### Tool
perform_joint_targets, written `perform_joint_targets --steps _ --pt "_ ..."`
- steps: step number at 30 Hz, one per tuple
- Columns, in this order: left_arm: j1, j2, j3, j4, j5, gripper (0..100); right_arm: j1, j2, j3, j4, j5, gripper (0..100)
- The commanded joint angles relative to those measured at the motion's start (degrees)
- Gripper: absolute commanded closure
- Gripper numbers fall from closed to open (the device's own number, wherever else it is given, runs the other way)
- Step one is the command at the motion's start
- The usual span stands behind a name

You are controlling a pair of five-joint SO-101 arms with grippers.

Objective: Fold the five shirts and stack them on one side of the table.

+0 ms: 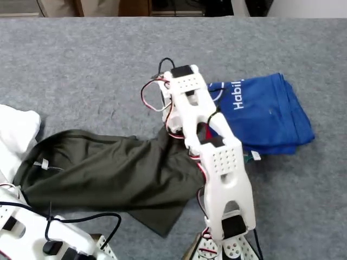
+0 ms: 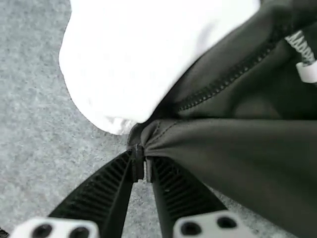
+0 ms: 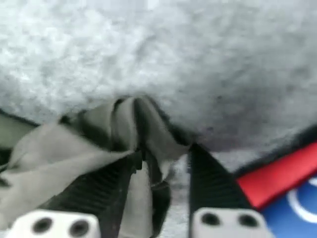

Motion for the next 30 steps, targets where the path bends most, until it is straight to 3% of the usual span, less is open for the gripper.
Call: perform_joint_targets --steps 1,13,21,30 --pt "-0.4 -0.2 -1.7 -0.5 -0.1 98 -1.1 0.7 -5.1 2.3 0.6 98.4" --pt "-0.4 -0.2 -1.7 -0.5 -0.1 98 -0.7 -2.2 -11.2 5.3 1.8 96.9" --pt "-0.3 -0.2 -1.7 -0.5 -0.1 98 2.2 -2.2 -11.6 5.0 1.8 66.6" --pt "0.0 -0.3 1.1 -0.6 -0.1 98 0.0 -1.9 -11.2 -1.5 -1.1 78.6"
